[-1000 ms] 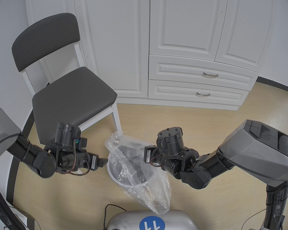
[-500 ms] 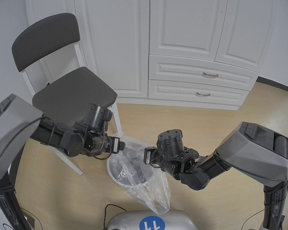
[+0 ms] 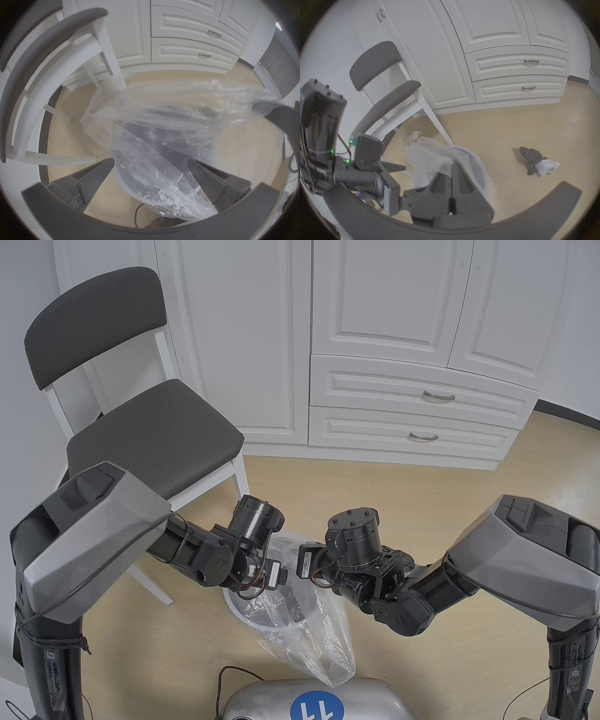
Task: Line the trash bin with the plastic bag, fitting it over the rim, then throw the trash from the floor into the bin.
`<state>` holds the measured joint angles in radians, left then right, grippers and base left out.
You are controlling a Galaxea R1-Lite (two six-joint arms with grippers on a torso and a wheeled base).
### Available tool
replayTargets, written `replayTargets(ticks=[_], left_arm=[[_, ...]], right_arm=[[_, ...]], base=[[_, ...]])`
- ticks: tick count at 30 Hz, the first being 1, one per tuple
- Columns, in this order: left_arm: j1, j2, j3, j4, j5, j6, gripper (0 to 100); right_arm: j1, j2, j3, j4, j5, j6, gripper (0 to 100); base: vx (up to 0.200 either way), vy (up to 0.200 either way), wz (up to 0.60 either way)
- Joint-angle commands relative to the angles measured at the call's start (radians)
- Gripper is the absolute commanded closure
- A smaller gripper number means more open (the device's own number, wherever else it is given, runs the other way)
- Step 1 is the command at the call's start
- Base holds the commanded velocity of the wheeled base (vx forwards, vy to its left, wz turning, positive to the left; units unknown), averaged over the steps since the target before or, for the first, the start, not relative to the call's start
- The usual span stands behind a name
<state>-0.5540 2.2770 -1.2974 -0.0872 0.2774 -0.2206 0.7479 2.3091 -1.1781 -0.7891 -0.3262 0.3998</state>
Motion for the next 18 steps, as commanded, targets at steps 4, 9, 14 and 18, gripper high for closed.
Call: replayTargets(ticks=[4,9,14,18], left_arm=[[-0.003,0.122,-0.111,0.057,0.063,-0.013,0],[-0.004,0.154,-0.154,0.116,0.089,-0.011,0],[-0.012,0.196,-0.241,0.169,0.103,-0.014,0],[-0.024,0.223,-0.276,0.176,0.128,-0.011,0]], right_arm=[[0.004,0.016,-0.002,-0.002,-0.001,0.001,100],[0.004,0.018,0.000,-0.002,-0.001,0.001,100],[0.011,0.019,0.012,-0.002,0.001,-0.004,100],[0.010,0.013,0.014,-0.002,0.001,-0.004,100]], base=[[0.000,0.000,0.00],[0.000,0.000,0.00],[0.000,0.000,0.00],[0.000,0.000,0.00]])
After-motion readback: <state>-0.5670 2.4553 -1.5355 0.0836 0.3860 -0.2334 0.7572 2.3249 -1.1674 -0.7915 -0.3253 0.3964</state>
